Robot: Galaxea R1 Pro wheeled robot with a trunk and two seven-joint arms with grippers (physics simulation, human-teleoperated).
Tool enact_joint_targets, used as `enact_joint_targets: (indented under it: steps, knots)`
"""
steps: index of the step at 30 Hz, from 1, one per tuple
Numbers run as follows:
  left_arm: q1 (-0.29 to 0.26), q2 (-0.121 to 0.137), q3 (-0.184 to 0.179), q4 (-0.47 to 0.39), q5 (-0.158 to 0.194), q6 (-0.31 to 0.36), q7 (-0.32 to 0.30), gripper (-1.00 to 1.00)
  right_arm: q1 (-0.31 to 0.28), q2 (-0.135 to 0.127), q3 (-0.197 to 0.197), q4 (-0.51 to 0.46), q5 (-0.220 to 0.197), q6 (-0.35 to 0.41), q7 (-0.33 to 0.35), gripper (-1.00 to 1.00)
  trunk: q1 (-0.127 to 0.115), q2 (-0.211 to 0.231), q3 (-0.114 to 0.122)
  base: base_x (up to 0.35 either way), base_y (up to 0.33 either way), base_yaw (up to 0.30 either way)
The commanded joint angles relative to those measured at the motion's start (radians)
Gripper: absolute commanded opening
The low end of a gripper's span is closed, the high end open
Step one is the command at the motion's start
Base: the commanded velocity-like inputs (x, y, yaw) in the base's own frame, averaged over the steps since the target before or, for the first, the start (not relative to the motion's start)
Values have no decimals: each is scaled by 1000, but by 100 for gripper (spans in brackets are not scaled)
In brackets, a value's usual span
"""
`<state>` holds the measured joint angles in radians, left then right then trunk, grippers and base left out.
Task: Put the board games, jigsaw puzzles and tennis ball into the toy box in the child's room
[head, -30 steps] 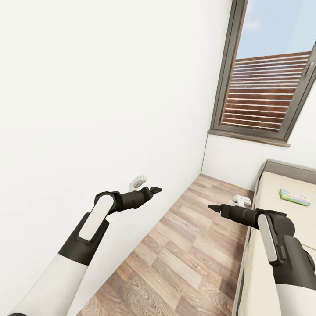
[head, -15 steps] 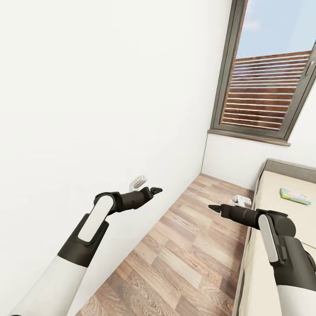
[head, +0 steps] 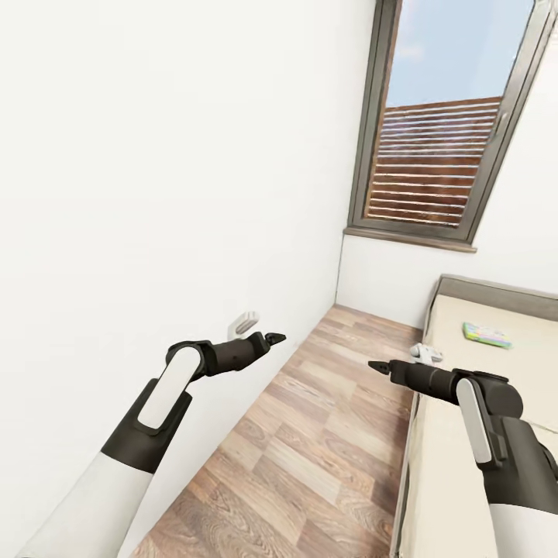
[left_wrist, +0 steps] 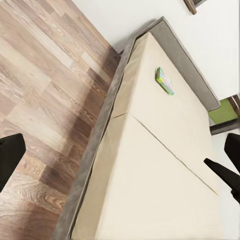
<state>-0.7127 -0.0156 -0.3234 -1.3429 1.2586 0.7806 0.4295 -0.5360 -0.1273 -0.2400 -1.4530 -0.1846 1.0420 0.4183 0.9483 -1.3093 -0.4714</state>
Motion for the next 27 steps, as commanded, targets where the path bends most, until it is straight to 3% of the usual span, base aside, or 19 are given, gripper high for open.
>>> enact_joint_targets:
  steps: [1,27]
  knots:
    - [-1,0,0,-1,11,1,10,100,-1,0,-1,0,-2,5,2,100,0,-1,-1,0,0,-268]
    - [-1,0,0,8,10,0,11,100,-1,0,-4,-3,-3,5,2,100,0,-1,12,6,21,-276]
